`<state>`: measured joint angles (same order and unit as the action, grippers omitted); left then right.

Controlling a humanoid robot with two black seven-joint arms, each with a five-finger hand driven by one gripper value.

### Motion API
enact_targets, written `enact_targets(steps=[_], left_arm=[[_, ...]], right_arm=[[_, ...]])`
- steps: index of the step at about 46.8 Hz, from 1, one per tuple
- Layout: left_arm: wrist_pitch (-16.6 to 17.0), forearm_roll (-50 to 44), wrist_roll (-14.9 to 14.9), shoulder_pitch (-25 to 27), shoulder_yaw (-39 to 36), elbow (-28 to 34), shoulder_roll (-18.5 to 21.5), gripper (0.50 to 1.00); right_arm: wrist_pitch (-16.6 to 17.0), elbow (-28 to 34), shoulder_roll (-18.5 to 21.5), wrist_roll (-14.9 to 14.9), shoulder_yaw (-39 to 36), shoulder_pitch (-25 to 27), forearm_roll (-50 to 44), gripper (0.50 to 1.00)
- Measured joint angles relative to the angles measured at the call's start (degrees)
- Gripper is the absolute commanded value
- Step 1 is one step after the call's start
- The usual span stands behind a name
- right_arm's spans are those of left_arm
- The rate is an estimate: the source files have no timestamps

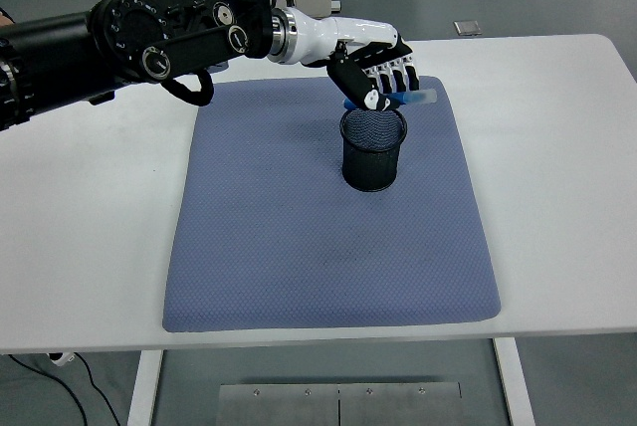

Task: Left hand places marker in pen holder

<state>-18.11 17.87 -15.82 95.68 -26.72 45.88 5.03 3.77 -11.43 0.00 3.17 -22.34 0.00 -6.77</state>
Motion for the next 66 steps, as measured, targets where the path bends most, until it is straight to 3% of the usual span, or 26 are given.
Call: enact_targets(steps=[17, 18, 20, 28, 33, 42, 47, 54, 66], left_arm=[[3.0, -5.7, -0.3, -5.9, 2.9, -0.1, -0.1, 0.500], [3.6, -5.7, -0.3, -6.1, 3.1, -0.1, -0.1, 0.513], [4.4, -5.7, -0.3, -6.4, 3.1, -0.1, -0.1, 0.592], [5.9, -5.7, -0.3, -7.0, 3.2, -0.1, 0.0, 0.669], [5.9, -5.9, -0.3, -7.0, 3.7, -0.1, 0.3, 0.838], [5.8, -7.2, -0.3, -6.4, 6.0, -0.1, 0.8, 1.000], [5.8, -8.2, -0.2, -6.0, 6.9, -0.1, 2.4, 1.000], [6.0, -9.2, 0.1, -6.2, 9.2, -0.1, 7.6, 1.000], [6.7, -9.3, -0.1, -11.7, 12.2, -3.7, 15.5, 1.000]], right_arm=[[0.0, 0.0, 0.0, 0.0, 0.0, 0.0, 0.0, 1.000], [0.0, 0.0, 0.0, 0.0, 0.0, 0.0, 0.0, 1.000], [0.0, 0.0, 0.0, 0.0, 0.0, 0.0, 0.0, 1.000], [0.0, 0.0, 0.0, 0.0, 0.0, 0.0, 0.0, 1.000], [0.0, 0.0, 0.0, 0.0, 0.0, 0.0, 0.0, 1.000], [0.0, 0.0, 0.0, 0.0, 0.0, 0.0, 0.0, 1.000], [0.0, 0.0, 0.0, 0.0, 0.0, 0.0, 0.0, 1.000], [0.0, 0.0, 0.0, 0.0, 0.0, 0.0, 0.0, 1.000], [0.0, 0.0, 0.0, 0.0, 0.0, 0.0, 0.0, 1.000]])
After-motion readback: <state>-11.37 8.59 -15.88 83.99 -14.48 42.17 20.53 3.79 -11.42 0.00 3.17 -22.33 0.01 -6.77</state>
